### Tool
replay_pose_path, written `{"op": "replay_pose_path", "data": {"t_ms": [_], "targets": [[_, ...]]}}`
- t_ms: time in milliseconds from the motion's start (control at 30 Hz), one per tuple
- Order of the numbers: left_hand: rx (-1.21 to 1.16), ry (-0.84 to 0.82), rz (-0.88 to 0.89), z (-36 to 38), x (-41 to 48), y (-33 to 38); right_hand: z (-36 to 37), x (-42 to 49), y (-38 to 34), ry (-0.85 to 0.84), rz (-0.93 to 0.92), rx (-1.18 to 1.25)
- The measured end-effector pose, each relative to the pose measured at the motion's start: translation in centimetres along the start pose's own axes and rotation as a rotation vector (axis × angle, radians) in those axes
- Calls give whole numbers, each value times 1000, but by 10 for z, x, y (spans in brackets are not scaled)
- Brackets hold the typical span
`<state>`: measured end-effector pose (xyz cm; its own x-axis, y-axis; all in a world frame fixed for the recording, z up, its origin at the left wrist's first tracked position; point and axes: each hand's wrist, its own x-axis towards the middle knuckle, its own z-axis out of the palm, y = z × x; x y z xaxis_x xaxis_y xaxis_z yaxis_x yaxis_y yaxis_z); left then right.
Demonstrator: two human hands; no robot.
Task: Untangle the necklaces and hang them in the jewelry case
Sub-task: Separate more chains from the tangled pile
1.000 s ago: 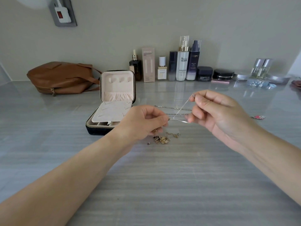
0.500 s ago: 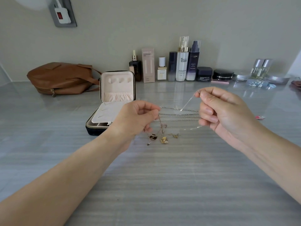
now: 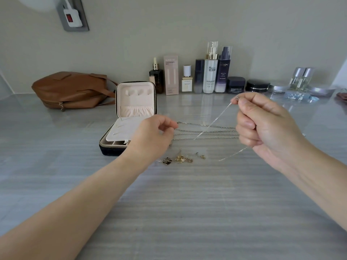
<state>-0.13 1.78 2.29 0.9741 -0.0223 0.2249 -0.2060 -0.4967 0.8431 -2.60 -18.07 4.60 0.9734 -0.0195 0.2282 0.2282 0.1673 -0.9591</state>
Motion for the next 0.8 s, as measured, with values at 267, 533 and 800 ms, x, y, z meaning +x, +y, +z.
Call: {"op": "replay_pose_path", "data": {"t_ms": [267,533,800], "targets": [[347,-84,167,5,-12,2,2,-2,0,-56,-10,-21],[79,-363,331,24,-22,18,8,-3,1,-139,-17,-52],[-610,-275,-118,3,-7,20,0,2,1,20,6,-54]]}}
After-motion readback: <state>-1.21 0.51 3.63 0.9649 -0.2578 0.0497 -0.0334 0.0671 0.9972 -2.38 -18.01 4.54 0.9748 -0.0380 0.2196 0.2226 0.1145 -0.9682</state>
